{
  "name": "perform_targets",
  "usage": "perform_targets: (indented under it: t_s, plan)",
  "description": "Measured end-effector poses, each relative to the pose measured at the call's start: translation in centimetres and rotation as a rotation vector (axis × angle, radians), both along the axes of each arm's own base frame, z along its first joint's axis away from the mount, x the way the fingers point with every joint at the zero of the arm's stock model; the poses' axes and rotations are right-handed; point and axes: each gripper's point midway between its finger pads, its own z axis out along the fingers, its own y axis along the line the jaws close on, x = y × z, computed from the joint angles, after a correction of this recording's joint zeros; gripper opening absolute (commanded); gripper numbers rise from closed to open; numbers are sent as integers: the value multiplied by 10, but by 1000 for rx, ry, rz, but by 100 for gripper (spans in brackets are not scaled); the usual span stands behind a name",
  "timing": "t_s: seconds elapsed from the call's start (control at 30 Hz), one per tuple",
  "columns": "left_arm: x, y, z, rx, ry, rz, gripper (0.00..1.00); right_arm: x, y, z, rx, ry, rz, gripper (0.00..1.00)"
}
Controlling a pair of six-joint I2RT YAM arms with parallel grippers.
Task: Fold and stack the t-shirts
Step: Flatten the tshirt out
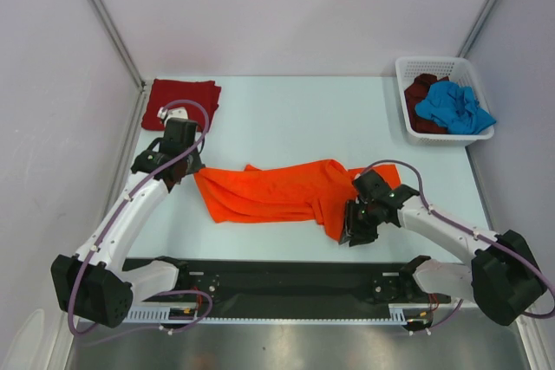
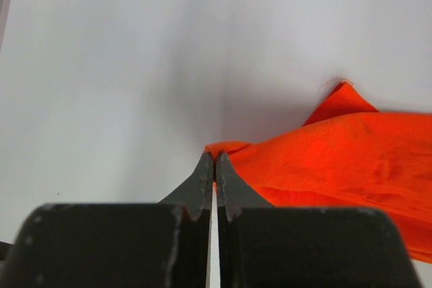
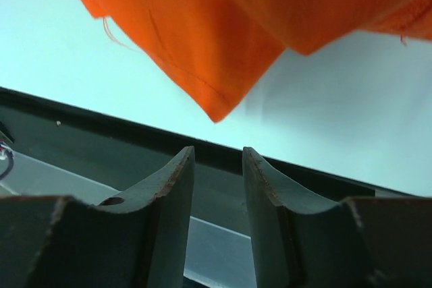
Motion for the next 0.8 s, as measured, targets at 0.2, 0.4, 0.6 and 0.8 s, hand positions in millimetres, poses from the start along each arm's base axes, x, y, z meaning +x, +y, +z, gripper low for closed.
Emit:
perform_targets:
  t_s: [0.2, 0.4, 0.6, 0.8]
  plan:
    - [0, -1, 1, -4, -2, -1, 0, 14, 4, -12, 4, 1, -59, 40]
    - [-1, -1, 5, -11, -17, -4, 0, 26, -1, -20, -30, -14, -126, 37]
    - [-2, -1, 8, -15, -28, -5, 0, 27, -5, -26, -53, -8, -150, 36]
    - [-3, -1, 9, -17, -33, -5, 0, 27, -3, -30, -53, 0, -153, 32]
